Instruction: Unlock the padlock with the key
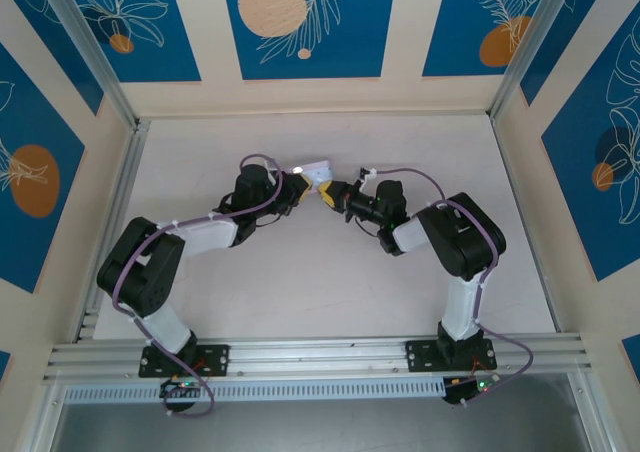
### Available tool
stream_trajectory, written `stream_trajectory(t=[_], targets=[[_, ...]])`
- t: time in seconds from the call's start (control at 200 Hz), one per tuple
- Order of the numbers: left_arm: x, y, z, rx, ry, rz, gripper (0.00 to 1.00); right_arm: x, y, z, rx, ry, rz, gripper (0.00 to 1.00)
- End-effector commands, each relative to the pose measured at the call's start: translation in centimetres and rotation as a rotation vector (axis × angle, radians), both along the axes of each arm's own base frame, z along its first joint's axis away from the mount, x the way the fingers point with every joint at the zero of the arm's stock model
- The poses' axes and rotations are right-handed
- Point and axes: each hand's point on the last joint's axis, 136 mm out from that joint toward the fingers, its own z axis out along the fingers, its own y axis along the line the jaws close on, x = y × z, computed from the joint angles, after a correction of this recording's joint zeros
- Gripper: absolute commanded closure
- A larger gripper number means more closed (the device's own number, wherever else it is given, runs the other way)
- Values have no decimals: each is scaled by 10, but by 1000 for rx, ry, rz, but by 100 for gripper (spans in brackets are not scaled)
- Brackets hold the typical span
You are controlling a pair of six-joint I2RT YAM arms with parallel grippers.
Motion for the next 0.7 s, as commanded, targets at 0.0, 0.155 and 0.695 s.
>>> stream_trajectory(t=[0.0, 0.155, 0.695], targets=[[-38, -40, 36, -83, -86, -245, 100, -16, 34, 38, 39, -98, 92, 100], [-36, -40, 39, -95, -90, -231, 100, -17, 28, 25, 42, -71, 45, 100], [-30, -42, 50, -164, -102, -203, 100, -12, 39, 28, 115, -51, 33, 100]])
